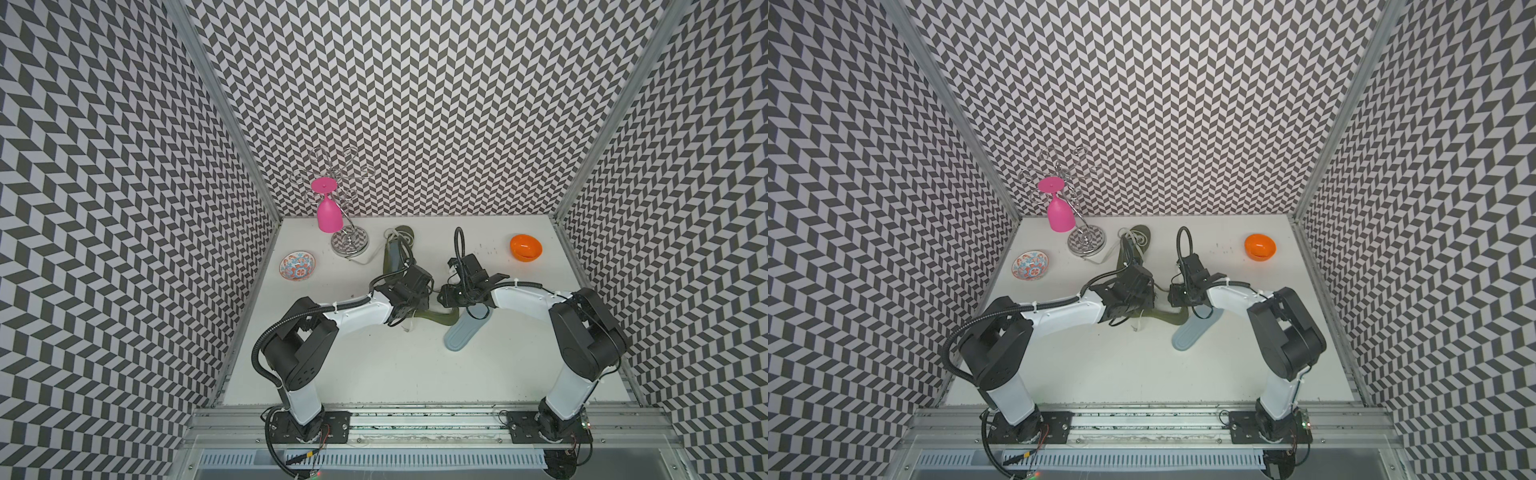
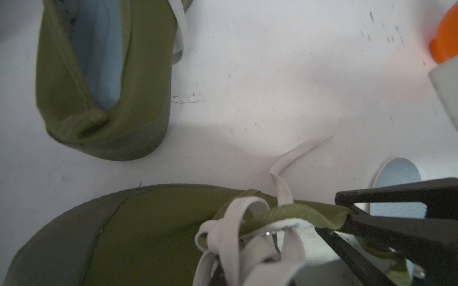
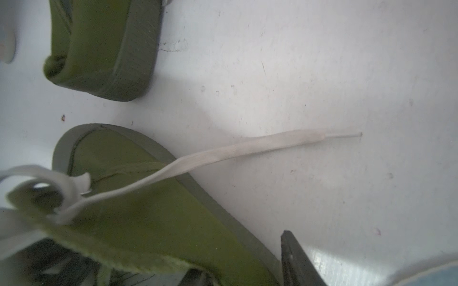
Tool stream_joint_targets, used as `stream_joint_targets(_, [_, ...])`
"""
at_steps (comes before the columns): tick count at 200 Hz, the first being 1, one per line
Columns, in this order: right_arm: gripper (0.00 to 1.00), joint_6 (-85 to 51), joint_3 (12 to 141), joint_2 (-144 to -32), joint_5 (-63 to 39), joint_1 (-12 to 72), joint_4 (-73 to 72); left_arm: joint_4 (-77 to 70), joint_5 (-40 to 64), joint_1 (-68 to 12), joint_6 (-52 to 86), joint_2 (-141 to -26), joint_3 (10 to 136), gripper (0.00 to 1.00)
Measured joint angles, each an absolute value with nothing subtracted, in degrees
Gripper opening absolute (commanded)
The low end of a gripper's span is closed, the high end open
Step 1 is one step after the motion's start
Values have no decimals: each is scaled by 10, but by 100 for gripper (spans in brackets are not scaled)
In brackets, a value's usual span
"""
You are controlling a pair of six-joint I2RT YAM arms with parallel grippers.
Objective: Insert the insole into the shoe
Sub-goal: Adjust the shoe at the center of the board.
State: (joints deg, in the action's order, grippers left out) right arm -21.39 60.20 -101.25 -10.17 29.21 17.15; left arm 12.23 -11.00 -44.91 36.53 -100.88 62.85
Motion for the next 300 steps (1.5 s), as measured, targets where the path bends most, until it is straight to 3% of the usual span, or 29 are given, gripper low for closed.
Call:
stream_joint_targets(29, [53, -214, 603, -997, -91, 295, 199, 122, -79, -440, 349, -1004, 628, 0])
stream_joint_targets(112, [54, -228, 589, -923, -70, 297, 248, 48, 28, -385, 360, -948, 558, 0])
stream_joint_targets(141, [54, -236, 580, -923, -69, 303, 251, 51, 26, -389, 348, -948, 562, 31])
stream_joint_targets(172, [55, -245, 576, -918, -72, 306, 250, 79, 15, -398, 324, -945, 573, 40])
stream_joint_targets(245, [55, -246, 577, -915, -90, 287, 240, 213, -49, -457, 260, -880, 627, 39])
stream_joint_targets(264, [55, -246, 577, -915, -96, 277, 239, 252, -88, -481, 245, -879, 648, 24])
stream_joint_targets(272, [55, -246, 577, -915, -99, 274, 239, 267, -99, -490, 238, -881, 661, 22])
stream_joint_targets(286, [55, -246, 577, -915, -102, 270, 238, 285, -105, -504, 220, -887, 687, 25])
stream_joint_targets(300, [54, -245, 577, -915, -105, 265, 238, 302, -112, -520, 208, -898, 716, 35])
